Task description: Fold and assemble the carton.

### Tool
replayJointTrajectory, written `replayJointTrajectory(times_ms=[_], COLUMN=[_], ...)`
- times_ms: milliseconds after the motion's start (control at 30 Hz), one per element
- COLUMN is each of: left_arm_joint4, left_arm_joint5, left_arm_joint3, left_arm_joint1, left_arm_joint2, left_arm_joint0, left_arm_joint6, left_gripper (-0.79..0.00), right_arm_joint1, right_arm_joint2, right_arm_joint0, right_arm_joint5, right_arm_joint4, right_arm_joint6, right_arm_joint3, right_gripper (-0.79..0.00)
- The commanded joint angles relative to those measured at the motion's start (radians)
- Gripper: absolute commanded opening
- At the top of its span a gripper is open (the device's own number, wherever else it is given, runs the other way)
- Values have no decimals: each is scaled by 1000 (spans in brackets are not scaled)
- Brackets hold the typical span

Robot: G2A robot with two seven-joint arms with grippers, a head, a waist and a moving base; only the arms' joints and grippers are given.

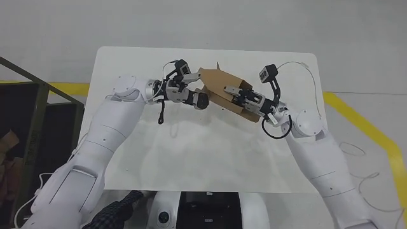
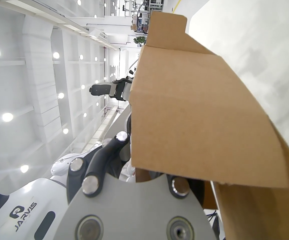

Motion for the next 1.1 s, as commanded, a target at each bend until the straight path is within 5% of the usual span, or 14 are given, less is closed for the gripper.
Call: replayJointTrajectory(times_ms=[0,1067], left_arm_joint4=[8,9], left_arm_joint5=[-9,-33], left_arm_joint3=[4,13], left_arm_joint1=[-1,-11], left_arm_joint2=[-1,-8], left_arm_joint0=[-4,-21], left_arm_joint6=[5,10], left_gripper=[0,0], right_arm_joint1=[-1,-6], right_arm_joint2=[-2,-38], right_arm_joint0=[-3,-24], right_arm_joint5=[1,18], right_arm_joint4=[9,12], right_arm_joint6=[4,55], right_arm_joint3=[-6,-44], right_gripper=[-785,-785])
